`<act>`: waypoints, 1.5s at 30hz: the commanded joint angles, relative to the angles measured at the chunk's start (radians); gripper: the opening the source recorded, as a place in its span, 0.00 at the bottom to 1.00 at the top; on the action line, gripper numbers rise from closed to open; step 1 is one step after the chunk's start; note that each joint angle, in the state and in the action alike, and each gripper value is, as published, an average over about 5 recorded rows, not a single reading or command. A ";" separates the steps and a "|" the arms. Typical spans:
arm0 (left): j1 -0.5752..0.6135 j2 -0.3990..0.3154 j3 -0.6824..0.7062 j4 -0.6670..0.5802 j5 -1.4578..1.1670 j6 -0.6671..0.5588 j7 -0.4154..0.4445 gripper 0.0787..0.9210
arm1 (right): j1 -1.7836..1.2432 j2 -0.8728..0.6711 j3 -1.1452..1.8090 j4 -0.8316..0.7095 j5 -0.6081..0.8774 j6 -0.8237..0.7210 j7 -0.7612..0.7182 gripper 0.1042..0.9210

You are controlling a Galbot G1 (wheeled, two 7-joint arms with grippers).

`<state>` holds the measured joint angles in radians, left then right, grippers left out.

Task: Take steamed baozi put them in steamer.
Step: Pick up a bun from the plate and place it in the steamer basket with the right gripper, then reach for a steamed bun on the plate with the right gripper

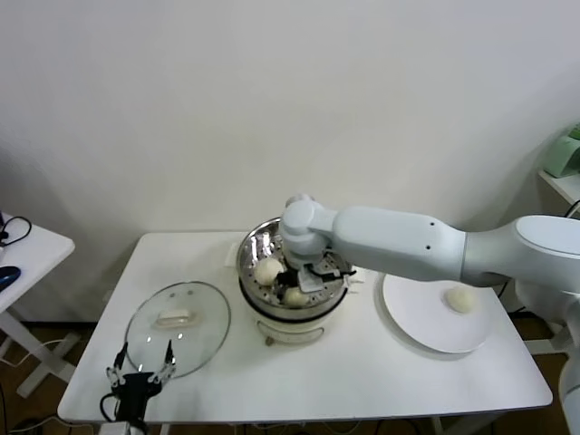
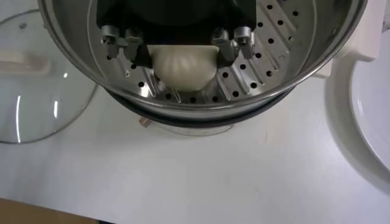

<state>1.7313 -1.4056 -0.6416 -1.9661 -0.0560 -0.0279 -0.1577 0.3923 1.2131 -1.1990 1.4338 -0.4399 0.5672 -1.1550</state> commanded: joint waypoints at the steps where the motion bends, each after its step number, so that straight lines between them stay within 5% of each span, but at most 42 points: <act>1: -0.001 -0.001 0.000 0.003 0.000 -0.001 -0.001 0.88 | 0.006 0.000 0.007 0.000 0.010 0.006 -0.002 0.83; 20: -0.010 0.010 -0.004 -0.010 0.000 0.004 -0.002 0.88 | 0.225 -0.153 0.032 0.035 0.193 -0.007 -0.066 0.88; 31: -0.031 0.015 0.003 -0.029 -0.009 0.012 0.000 0.88 | 0.403 -0.489 -0.189 -0.125 0.780 -0.520 -0.090 0.88; 37: -0.036 0.019 -0.004 -0.046 -0.026 0.003 0.042 0.88 | 0.182 -0.656 -0.036 -0.252 0.748 -0.608 -0.093 0.88; 45: -0.037 0.011 -0.014 -0.069 -0.054 -0.028 0.131 0.88 | -0.235 -0.697 0.356 -0.395 0.498 -0.579 -0.091 0.88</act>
<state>1.6993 -1.3875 -0.6507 -2.0182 -0.0882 -0.0334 -0.1082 0.5426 0.6805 -1.1798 1.2289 0.1498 0.0933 -1.2423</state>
